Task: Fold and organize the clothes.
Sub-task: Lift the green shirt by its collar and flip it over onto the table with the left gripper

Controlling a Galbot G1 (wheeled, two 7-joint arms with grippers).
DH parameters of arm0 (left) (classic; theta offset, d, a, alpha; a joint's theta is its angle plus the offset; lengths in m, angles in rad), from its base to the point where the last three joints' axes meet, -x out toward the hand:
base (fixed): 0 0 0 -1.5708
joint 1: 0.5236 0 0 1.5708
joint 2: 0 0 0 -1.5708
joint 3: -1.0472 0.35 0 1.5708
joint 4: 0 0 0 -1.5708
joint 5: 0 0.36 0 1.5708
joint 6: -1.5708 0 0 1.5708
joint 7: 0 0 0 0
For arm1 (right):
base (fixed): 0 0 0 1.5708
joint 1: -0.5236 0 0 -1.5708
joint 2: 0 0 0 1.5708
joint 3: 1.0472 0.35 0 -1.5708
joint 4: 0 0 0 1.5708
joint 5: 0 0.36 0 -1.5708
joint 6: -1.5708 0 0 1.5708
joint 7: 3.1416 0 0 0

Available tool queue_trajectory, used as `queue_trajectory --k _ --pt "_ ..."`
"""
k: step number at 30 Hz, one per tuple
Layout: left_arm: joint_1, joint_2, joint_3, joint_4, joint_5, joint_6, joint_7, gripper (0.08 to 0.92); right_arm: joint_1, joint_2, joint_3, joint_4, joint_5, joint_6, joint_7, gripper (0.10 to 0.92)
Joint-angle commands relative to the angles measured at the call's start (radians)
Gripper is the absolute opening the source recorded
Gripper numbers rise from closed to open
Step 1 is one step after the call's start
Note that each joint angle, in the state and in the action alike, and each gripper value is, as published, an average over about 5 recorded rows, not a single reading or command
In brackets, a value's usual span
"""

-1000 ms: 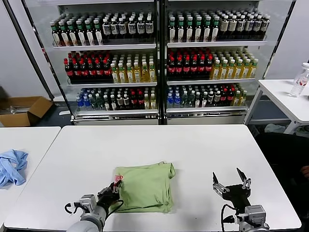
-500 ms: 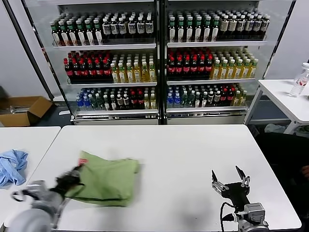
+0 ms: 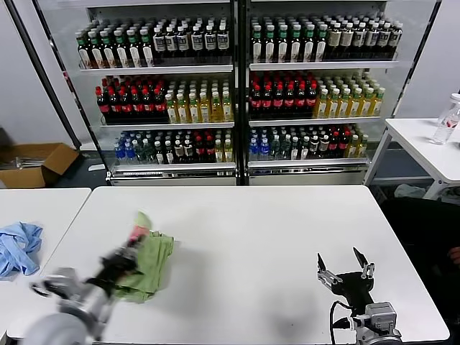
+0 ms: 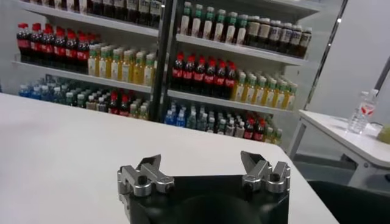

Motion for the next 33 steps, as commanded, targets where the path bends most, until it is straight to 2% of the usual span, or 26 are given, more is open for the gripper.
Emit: queue_trajectory --k 1,4,9,11,22,25,28,31,33 --pt "-0.046 -0.398 0.632 0.027 0.317 0.002 0.062 0.102 -0.004 -0.002 0.013 0.003 0.000 0.002 0.001 0.823" --pt "-0.106 -0.428 0.593 0.084 0.301 -0.001 0.016 0.102 -0.003 -0.001 0.007 -0.001 -0.001 0.002 0.001 0.822" --pt "-0.209 -0.464 0.535 0.207 0.219 -0.046 -0.134 0.102 0.000 0.001 0.001 -0.002 -0.003 0.001 0.001 0.823" --pt "-0.230 -0.477 0.535 0.230 0.191 -0.069 -0.168 0.102 0.000 0.000 0.002 -0.001 -0.004 0.000 0.001 0.823" --pt "-0.292 -0.490 0.547 0.300 0.185 -0.152 -0.199 0.104 -0.007 0.003 0.007 0.011 -0.014 -0.006 0.002 0.823" --pt "-0.319 -0.489 0.532 0.318 0.160 -0.187 -0.198 0.144 -0.006 0.004 0.005 0.015 -0.018 -0.008 0.002 0.822" --pt "-0.313 -0.474 0.524 0.278 0.125 -0.192 -0.165 0.227 0.001 -0.002 0.009 0.016 -0.016 -0.014 0.002 0.823" --pt "-0.283 -0.421 0.517 0.193 0.153 -0.200 -0.084 0.314 0.021 -0.010 0.012 0.010 -0.001 -0.022 0.000 0.823" --pt "-0.263 -0.356 0.488 0.142 0.239 -0.232 -0.015 0.374 0.040 -0.015 0.008 0.003 0.026 -0.031 0.000 0.823"
